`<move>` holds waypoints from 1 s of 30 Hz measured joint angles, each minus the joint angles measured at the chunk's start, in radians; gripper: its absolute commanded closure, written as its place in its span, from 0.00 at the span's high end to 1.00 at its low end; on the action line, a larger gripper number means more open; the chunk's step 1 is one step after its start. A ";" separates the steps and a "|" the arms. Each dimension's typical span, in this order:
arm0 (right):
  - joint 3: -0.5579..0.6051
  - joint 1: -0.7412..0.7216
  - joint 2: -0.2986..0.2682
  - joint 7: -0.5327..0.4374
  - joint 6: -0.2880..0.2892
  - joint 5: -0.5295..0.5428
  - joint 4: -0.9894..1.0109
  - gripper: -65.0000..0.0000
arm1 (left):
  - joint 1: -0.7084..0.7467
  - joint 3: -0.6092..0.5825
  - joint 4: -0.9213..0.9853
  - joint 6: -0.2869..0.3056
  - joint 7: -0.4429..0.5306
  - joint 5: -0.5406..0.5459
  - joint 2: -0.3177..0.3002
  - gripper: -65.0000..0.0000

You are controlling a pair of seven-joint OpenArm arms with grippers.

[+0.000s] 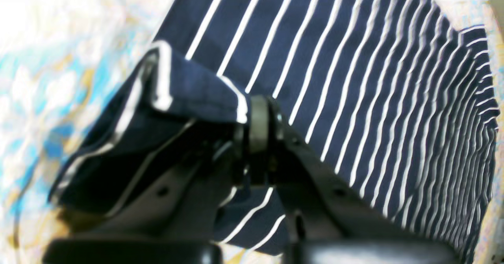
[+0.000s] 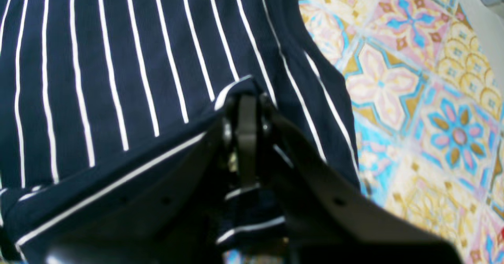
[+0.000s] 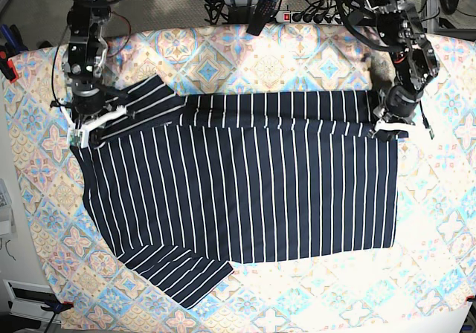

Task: Fold the T-shirt properly
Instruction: 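Lift the shoulder edge and fold it over the shirt body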

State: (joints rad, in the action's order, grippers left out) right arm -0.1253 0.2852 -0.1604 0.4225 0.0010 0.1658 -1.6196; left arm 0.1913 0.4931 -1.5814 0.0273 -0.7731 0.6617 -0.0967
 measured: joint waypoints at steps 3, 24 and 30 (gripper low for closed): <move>0.000 -0.044 -0.001 -0.003 0.000 0.001 0.029 0.00 | -0.019 0.000 0.000 0.003 -0.001 -0.031 0.000 0.00; 0.041 -0.217 0.005 -0.010 -0.003 -0.003 0.267 0.00 | -0.085 0.001 0.183 0.002 0.074 -0.063 0.001 0.00; 0.103 -0.255 0.005 -0.126 -0.002 -0.003 0.311 0.00 | -0.091 0.002 0.229 -0.001 0.074 -0.064 -0.001 0.00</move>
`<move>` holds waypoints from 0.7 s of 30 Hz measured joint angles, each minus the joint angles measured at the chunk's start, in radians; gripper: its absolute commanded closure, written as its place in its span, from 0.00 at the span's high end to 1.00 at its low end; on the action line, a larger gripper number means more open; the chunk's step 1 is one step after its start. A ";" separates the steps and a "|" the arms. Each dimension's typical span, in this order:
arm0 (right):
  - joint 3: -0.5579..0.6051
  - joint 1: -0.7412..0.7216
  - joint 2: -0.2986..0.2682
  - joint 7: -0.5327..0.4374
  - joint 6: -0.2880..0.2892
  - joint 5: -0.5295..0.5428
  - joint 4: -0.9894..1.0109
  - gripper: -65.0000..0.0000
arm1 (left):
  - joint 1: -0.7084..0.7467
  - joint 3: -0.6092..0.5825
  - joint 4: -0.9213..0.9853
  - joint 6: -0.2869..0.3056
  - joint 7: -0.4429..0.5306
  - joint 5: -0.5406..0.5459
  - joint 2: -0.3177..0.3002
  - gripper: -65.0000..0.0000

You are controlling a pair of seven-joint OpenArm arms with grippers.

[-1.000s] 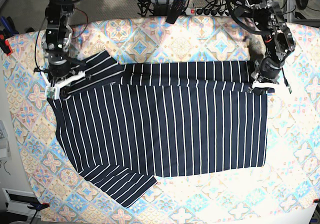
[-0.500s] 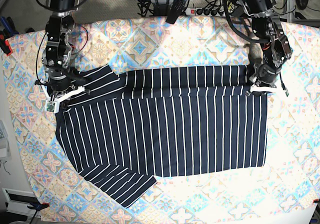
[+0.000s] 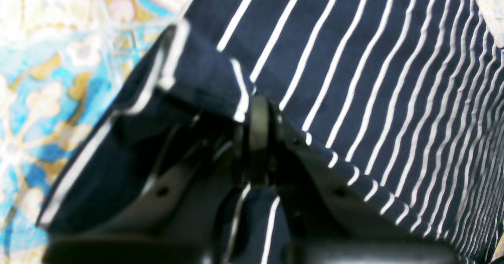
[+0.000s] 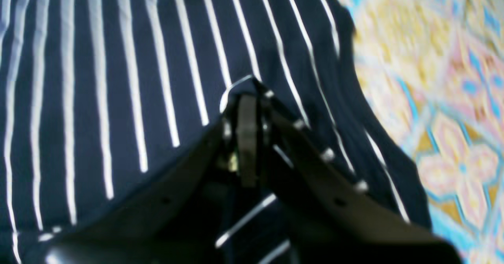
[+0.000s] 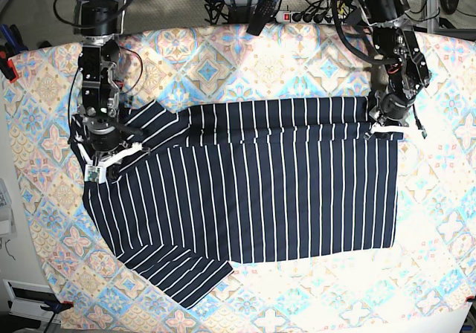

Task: Fold the T-shirt properly
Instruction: 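Lift the shoulder edge and fold it over the shirt body, then open both grippers and release the folded edge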

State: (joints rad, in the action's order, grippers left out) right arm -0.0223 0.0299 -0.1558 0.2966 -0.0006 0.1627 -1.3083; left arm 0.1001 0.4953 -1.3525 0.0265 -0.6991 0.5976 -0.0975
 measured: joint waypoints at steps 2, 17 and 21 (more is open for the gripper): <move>0.002 0.004 0.000 -0.002 -0.001 0.000 0.027 0.01 | -0.001 0.001 0.000 0.000 0.000 0.000 0.000 0.00; -0.004 0.142 -0.019 0.002 -0.004 -0.002 -0.101 0.26 | 0.050 0.004 -0.035 -0.002 0.008 0.008 0.000 0.57; -0.015 0.195 -0.015 -0.006 -0.001 -0.002 -0.163 0.29 | 0.126 0.003 -0.148 -0.004 -0.003 0.014 0.003 0.57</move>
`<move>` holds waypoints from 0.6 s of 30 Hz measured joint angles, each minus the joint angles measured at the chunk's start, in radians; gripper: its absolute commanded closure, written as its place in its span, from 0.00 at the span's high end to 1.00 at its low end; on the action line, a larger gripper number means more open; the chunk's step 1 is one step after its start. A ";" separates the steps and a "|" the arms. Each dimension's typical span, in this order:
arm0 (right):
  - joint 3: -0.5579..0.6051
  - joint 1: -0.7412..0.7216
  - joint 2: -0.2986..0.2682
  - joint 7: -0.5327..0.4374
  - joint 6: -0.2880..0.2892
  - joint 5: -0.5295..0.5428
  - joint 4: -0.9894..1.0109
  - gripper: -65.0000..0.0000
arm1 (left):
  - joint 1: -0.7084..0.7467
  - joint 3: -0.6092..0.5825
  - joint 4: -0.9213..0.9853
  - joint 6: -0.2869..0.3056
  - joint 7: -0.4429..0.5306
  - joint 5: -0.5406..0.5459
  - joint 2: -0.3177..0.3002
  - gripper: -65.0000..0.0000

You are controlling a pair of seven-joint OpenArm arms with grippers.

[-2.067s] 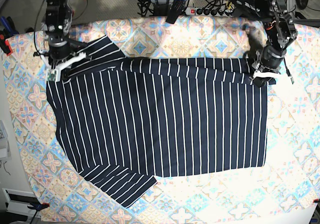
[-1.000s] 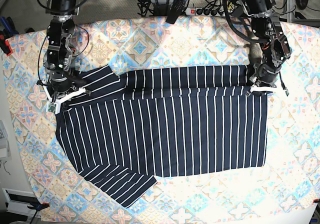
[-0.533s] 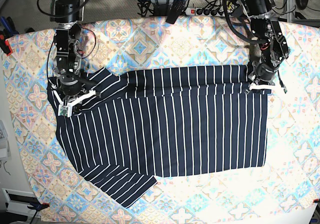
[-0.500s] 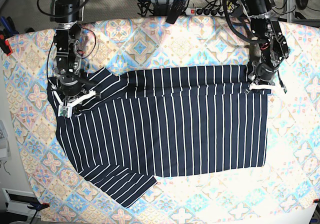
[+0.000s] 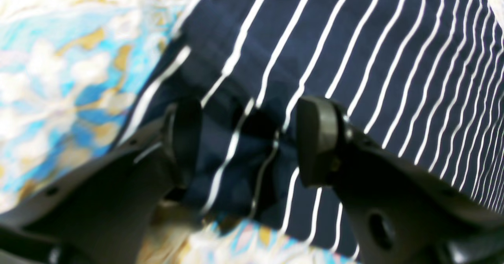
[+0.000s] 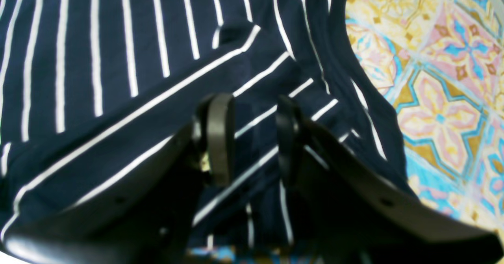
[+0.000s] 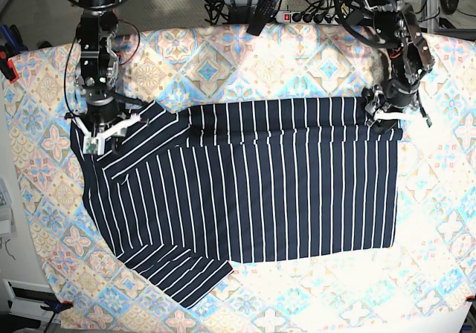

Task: Fold the T-shirt properly
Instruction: 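Open both grippers and release the folded edge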

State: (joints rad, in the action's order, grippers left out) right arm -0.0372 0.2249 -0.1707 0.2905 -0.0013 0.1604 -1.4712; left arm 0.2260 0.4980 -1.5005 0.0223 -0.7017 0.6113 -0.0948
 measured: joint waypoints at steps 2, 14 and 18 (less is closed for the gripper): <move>-0.034 0.043 0.004 0.001 0.003 0.000 -0.031 0.29 | 0.045 -0.002 -0.064 0.000 0.002 0.033 -0.001 0.57; -0.076 0.177 0.003 0.008 -0.002 0.002 -0.123 0.29 | 0.150 0.000 -0.076 0.001 0.001 0.127 -0.001 0.57; -0.076 0.183 0.002 0.004 -0.003 0.002 -0.123 0.29 | 0.148 -0.001 -0.074 0.003 0.000 0.130 0.000 0.57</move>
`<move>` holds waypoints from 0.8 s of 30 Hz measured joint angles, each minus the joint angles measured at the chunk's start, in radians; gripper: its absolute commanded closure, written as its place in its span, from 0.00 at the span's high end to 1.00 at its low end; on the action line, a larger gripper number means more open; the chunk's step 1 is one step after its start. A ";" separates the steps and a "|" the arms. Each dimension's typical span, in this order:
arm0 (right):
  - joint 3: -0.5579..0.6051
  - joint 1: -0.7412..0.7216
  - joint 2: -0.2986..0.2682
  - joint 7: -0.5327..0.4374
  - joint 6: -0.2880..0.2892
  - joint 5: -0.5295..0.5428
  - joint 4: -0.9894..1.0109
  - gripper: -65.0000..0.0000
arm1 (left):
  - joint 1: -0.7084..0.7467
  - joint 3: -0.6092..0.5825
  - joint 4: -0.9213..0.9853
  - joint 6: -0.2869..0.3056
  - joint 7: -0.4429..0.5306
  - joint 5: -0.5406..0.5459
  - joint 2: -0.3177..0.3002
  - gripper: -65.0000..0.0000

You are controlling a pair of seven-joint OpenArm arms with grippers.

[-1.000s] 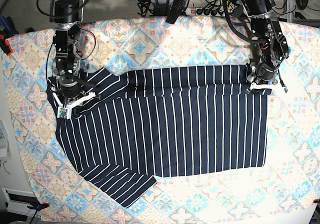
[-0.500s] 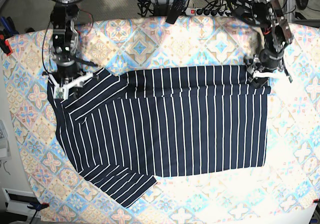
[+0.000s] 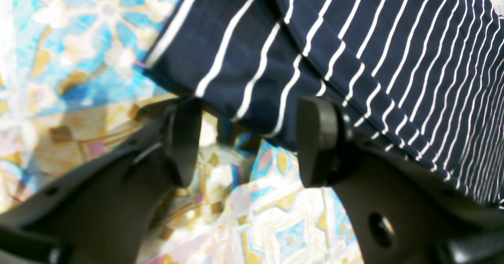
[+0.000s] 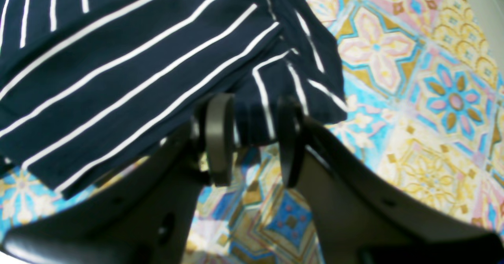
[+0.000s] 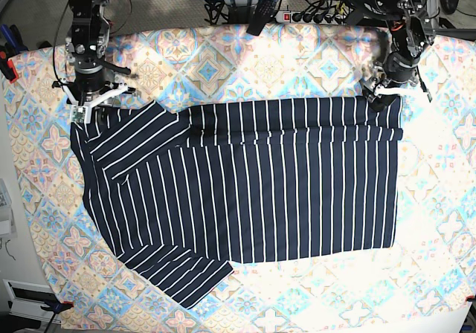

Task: Fold the T-shirt properly
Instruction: 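Open both grippers and release the folded edge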

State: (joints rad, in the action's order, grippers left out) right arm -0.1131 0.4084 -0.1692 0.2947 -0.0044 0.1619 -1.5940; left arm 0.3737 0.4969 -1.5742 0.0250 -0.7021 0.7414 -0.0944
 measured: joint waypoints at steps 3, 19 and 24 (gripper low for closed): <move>0.000 0.005 0.002 0.001 0.000 0.000 0.000 0.28 | -0.023 0.000 0.024 -0.002 0.000 -0.001 0.000 0.57; -0.039 0.016 0.024 0.002 0.003 0.018 0.005 0.30 | -0.108 -0.002 0.168 0.005 0.020 0.008 -0.002 0.03; -0.138 0.007 0.038 0.051 -0.003 0.173 0.006 0.46 | -0.108 -0.002 0.169 0.005 0.021 0.008 -0.002 0.00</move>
State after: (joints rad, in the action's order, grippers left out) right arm -0.2512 0.4156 -0.1314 0.3458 -0.0071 0.3347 -1.5875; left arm 0.2661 0.4950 -1.4052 0.0303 -0.6807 0.7490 -0.0967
